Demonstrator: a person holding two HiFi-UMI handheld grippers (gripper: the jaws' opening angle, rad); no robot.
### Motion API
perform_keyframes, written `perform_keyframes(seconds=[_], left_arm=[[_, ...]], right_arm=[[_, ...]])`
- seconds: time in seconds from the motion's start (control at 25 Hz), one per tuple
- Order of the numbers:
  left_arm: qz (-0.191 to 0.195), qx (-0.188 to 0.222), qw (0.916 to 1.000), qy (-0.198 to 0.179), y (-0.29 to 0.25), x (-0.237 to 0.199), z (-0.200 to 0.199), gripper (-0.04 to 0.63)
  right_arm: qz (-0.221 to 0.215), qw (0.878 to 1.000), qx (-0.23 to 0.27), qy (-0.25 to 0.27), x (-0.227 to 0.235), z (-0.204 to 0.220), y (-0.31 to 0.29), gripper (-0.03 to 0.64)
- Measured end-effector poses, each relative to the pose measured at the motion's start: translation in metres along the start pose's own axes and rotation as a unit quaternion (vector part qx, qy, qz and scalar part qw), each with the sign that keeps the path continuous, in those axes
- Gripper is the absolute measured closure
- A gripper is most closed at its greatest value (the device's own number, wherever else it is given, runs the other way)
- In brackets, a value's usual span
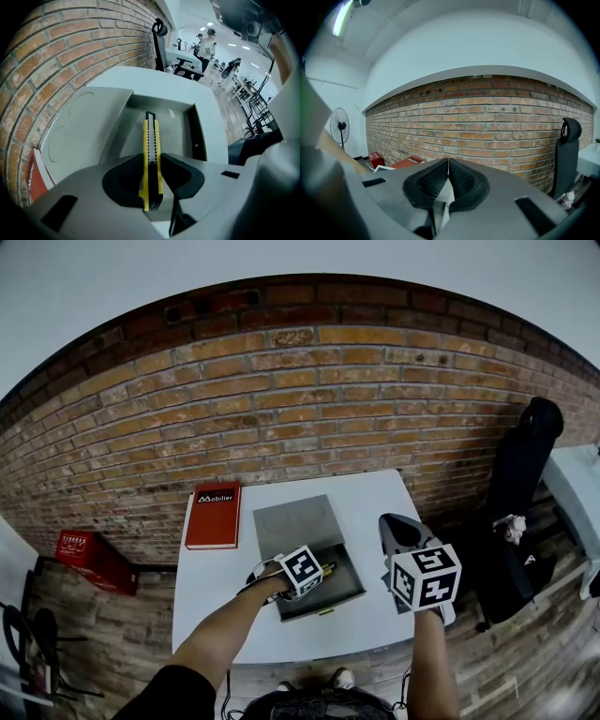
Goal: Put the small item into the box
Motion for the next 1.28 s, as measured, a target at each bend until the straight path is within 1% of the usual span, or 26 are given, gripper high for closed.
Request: perform_keyframes(seconds=[0.16,0.36,0.56,0.88,1.28], left_arm=[[0.000,-0.016,0.9999,-0.007,-0.006,0.000,0.005,0.465],[0.007,-0.030,0.9995,0.002,-0.013,0.001,0.013,0.465],[0.013,-0.032,0.9993,0.013,-0.017,0.001,0.013,0.463],[0.011,-0.031,0.9995,0.003,-0.018,0.000,0.014,0.463],[-0.001,-0.022,0.9997,0.009,-0.016,-0.001,0.013,0.457]], right_arm=[[0.001,1.000,-0.003,-0.001,0.002,0.002,0.000,0.597],[0.002,1.000,-0.007,-0.004,0.005,0.006,0.000,0.597],[-0.001,1.000,-0.007,-0.009,0.006,0.007,-0.003,0.597],[-0.002,1.000,-0.011,-0.009,0.006,0.011,-0.006,0.597],[-0.004,1.000,-0.011,-0.011,0.004,0.011,-0.008,0.597]])
Point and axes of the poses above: the fingertips, and each gripper's own axes: y backward along the fingers, x to its right, z out of its underside, the point moved 3 cm from there along y, backward along the fingers, and after that the axes turned 7 degrees about -z, right-handed, at the moved point
